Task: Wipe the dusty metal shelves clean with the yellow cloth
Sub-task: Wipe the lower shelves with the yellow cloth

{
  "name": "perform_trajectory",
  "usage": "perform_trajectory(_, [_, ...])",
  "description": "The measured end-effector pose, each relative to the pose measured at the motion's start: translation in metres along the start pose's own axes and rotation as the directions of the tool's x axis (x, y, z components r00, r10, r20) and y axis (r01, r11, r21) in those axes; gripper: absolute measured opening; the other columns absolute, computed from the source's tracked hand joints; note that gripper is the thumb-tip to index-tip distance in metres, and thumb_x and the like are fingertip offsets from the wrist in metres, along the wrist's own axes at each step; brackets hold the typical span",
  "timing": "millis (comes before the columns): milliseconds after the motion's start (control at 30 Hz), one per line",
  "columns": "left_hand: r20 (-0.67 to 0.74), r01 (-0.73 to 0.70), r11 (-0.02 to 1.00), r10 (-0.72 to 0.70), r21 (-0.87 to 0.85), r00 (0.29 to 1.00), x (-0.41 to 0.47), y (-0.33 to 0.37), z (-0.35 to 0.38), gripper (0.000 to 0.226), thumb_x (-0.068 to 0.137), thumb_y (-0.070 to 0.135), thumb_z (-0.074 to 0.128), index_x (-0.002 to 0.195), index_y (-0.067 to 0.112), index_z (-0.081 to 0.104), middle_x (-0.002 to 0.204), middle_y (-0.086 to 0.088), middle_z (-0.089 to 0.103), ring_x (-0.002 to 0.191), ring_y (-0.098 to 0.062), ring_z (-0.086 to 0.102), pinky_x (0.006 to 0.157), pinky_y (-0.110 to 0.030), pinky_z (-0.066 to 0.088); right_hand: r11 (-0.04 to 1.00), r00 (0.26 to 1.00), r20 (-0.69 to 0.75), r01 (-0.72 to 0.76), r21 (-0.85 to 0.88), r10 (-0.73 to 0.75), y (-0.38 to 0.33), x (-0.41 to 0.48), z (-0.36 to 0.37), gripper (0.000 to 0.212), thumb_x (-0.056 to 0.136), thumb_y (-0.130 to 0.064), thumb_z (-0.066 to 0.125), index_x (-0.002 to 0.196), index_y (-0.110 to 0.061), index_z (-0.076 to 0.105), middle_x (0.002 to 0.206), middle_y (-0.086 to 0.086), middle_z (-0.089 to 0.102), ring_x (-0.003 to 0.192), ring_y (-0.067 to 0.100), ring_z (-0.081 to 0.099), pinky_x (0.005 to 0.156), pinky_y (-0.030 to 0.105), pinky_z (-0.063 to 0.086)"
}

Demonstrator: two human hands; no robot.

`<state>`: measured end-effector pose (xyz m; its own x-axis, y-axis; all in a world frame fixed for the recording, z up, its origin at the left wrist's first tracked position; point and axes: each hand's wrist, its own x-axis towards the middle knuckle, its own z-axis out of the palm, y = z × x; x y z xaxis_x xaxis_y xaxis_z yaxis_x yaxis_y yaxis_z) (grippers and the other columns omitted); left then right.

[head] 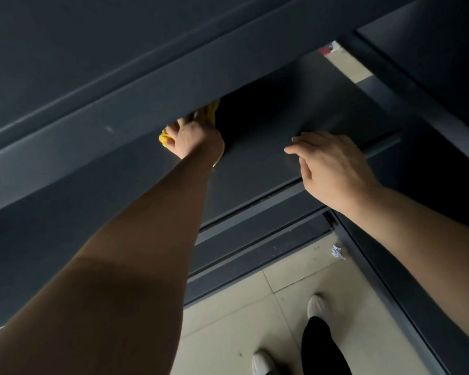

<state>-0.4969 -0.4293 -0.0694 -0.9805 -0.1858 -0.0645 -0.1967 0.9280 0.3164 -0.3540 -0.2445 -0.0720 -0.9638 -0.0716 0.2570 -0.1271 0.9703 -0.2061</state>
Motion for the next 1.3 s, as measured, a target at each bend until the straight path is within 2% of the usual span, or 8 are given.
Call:
perform_trajectory(133, [0.052, -0.117, 0.992, 0.119, -0.041, 0.991, -0.011, 0.037, 0.009, 0.041, 0.094, 0.030, 0.043, 0.133, 0.043, 0.048, 0.152, 0.007, 0.024, 0.137, -0.033, 0.020, 0.107, -0.049, 0.021, 0.984, 0.989, -0.063, -0.138, -0.113, 0.132, 0.023, -0.016, -0.011, 0.025, 0.086, -0.016, 0.056, 0.106, -0.013, 0.071, 0.105, 0.007, 0.071, 0.102, 0.032, 0.063, 0.080, 0.044, 0.047])
perform_trajectory(233, [0.093, -0.183, 0.983, 0.185, -0.035, 0.978, -0.022, 0.063, 0.016, 0.040, 0.096, 0.036, 0.040, 0.133, 0.046, 0.048, 0.155, 0.009, 0.017, 0.135, -0.034, 0.020, 0.107, -0.048, 0.022, 0.963, 0.975, -0.059, -0.220, -0.157, 0.213, 0.038, -0.027, -0.016, 0.036, 0.091, -0.031, 0.043, 0.107, -0.013, 0.071, 0.111, 0.008, 0.070, 0.111, 0.032, 0.061, 0.088, 0.046, 0.044])
perform_trajectory(467, [0.218, -0.358, 0.933, 0.358, -0.041, 0.908, -0.042, 0.113, 0.019, 0.039, 0.099, 0.045, 0.035, 0.136, 0.050, 0.044, 0.155, 0.011, 0.021, 0.134, -0.033, 0.023, 0.104, -0.045, 0.025, 0.961, 0.972, -0.045, -0.235, -0.147, 0.231, 0.058, -0.039, -0.026, 0.029, 0.095, -0.025, 0.049, 0.109, -0.009, 0.069, 0.109, 0.010, 0.069, 0.107, 0.031, 0.063, 0.087, 0.046, 0.044])
perform_trajectory(633, [0.251, -0.510, 0.847, 0.531, -0.149, 0.809, -0.067, 0.128, 0.023, 0.044, 0.089, 0.018, 0.051, 0.118, 0.050, 0.057, 0.146, 0.020, 0.032, 0.132, -0.023, 0.028, 0.107, -0.038, 0.030, 0.952, 0.967, -0.034, -0.253, -0.173, 0.251, 0.059, -0.046, -0.038, 0.028, 0.093, -0.019, 0.050, 0.114, -0.010, 0.066, 0.107, 0.009, 0.068, 0.103, 0.030, 0.063, 0.083, 0.044, 0.045])
perform_trajectory(733, [0.280, -0.622, 0.769, 0.636, -0.148, 0.719, -0.071, 0.123, 0.017, 0.043, 0.080, 0.006, 0.061, 0.104, 0.042, 0.064, 0.139, 0.011, 0.041, 0.124, -0.026, 0.042, 0.100, -0.038, 0.044, 0.946, 0.964, -0.004, -0.263, -0.191, 0.267, 0.055, -0.049, -0.047, 0.029, 0.089, -0.014, 0.054, 0.116, -0.011, 0.064, 0.108, 0.008, 0.067, 0.103, 0.029, 0.062, 0.084, 0.043, 0.043])
perform_trajectory(867, [0.334, -0.720, 0.684, 0.710, -0.115, 0.621, -0.090, 0.099, 0.002, 0.043, 0.074, -0.006, 0.062, 0.102, 0.027, 0.067, 0.135, 0.001, 0.044, 0.121, -0.031, 0.041, 0.097, -0.038, 0.044, 0.935, 0.954, 0.069, -0.269, -0.232, 0.292, 0.038, -0.055, -0.059, 0.032, 0.085, -0.012, 0.056, 0.116, -0.014, 0.061, 0.107, 0.006, 0.064, 0.101, 0.028, 0.059, 0.083, 0.041, 0.041])
perform_trajectory(1033, [0.359, -0.712, 0.697, 0.688, -0.083, 0.631, -0.113, 0.045, -0.022, 0.040, 0.075, -0.010, 0.059, 0.096, 0.024, 0.066, 0.130, 0.005, 0.043, 0.121, -0.025, 0.036, 0.088, -0.029, 0.043, 0.943, 0.952, 0.149, -0.227, -0.244, 0.268, 0.001, -0.069, -0.067, 0.034, 0.088, -0.018, 0.055, 0.121, -0.018, 0.058, 0.111, 0.004, 0.063, 0.104, 0.025, 0.058, 0.086, 0.039, 0.040])
perform_trajectory(1300, [0.412, -0.553, 0.831, 0.525, -0.060, 0.745, -0.142, -0.054, -0.057, 0.041, 0.078, -0.006, 0.059, 0.087, 0.033, 0.061, 0.129, 0.008, 0.042, 0.124, -0.021, 0.033, 0.093, -0.031, 0.041, 0.958, 0.937, 0.282, -0.138, -0.251, 0.209, -0.075, -0.076, -0.069, 0.037, 0.091, -0.017, 0.049, 0.128, -0.019, 0.054, 0.121, 0.002, 0.059, 0.112, 0.024, 0.054, 0.090, 0.037, 0.038])
